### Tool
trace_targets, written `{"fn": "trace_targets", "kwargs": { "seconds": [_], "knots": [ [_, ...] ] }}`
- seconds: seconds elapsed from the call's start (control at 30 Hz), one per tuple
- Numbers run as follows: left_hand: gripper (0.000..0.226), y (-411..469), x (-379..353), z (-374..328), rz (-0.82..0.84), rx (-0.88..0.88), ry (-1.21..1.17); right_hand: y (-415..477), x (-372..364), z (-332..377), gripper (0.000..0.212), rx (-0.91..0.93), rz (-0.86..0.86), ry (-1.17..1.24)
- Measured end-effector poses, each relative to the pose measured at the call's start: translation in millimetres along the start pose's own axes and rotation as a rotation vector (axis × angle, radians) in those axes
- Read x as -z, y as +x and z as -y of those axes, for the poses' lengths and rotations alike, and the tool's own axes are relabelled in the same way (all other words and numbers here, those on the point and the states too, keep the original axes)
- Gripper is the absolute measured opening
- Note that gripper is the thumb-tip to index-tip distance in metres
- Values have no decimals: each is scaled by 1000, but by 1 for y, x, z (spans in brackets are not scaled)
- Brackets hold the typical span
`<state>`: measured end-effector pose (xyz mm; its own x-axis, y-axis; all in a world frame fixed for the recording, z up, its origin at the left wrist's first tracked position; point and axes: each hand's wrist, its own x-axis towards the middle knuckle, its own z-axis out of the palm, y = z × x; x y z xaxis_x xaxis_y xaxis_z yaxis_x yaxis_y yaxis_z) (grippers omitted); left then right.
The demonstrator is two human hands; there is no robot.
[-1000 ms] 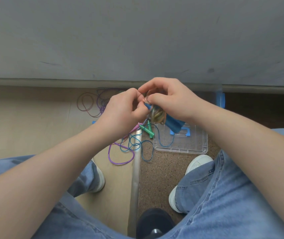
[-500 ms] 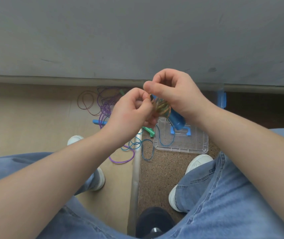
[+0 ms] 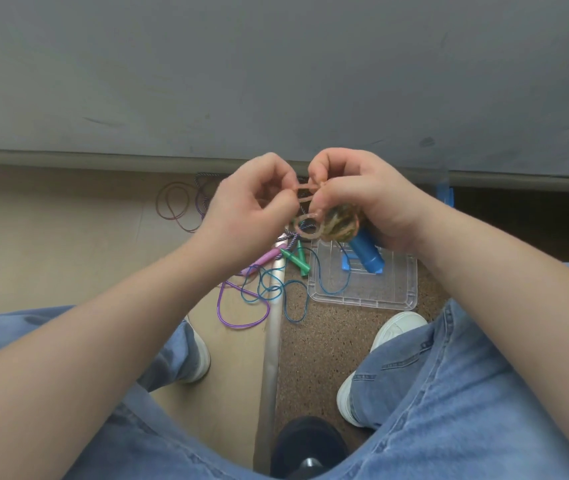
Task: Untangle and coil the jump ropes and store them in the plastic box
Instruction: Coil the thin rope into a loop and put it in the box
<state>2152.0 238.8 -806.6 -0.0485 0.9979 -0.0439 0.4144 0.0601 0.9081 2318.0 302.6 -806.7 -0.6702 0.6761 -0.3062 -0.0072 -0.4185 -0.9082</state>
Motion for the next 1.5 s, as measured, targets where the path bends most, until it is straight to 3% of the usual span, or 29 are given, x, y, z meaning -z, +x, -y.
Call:
{"fn": "trace_targets", "kwargs": {
  "seconds": [0.1, 0.17, 0.27, 0.4, 0.5, 0.57, 0.63, 0.8, 0.9, 0.93, 1.03, 1.1, 1.17, 1.23, 1.33, 1.5],
  "knots": [
    [18, 1, -5, -17, 26, 338, -786, 2, -5, -3, 21, 37, -9, 67],
    [19, 0, -7, -25, 48, 446, -979, 2, -8, -2, 21, 56, -13, 71],
    [21, 4, -3, -22, 115, 413, -887, 1, -6, 1, 22, 53, -2, 80],
    [10, 7, 7, -14, 212, 228, -480, -3, -5, 0, 21, 56, 53, -16],
    [31, 2, 15, -12, 290, -6, -234, -7, -6, 2, 18, 49, 106, -15],
    [38, 2, 18, -13, 328, -41, -156, -9, -8, 4, 17, 52, 129, -3],
    [39, 4, 17, -14, 331, 21, -243, -9, -9, 5, 15, 71, 122, 17],
    [36, -2, 2, -25, 173, 341, -950, -7, -10, 4, 18, 203, 71, 71],
    [35, -1, 7, -25, 154, 438, -1066, -6, -12, 0, 21, 256, 47, -61],
    [36, 1, 11, -22, 203, 425, -940, -6, -11, -2, 21, 256, 33, -115],
    [53, 7, 24, -14, 381, 192, -213, -8, -8, -7, 19, 206, -9, -241],
    [55, 8, 26, -15, 429, 130, -30, -9, -6, -9, 20, 166, -16, -289],
    [42, 7, 24, -19, 437, 166, -96, -10, -5, -7, 25, 138, 21, -299],
    [38, 6, 19, -21, 398, 268, -322, -13, -4, -2, 29, 143, 43, -295],
    [43, 9, 16, -26, 238, 458, -695, -15, -4, 1, 26, 200, -6, -288],
    [47, 20, 16, -30, -16, 645, -920, -12, -9, -4, 26, 235, -50, -241]
  ]
}}
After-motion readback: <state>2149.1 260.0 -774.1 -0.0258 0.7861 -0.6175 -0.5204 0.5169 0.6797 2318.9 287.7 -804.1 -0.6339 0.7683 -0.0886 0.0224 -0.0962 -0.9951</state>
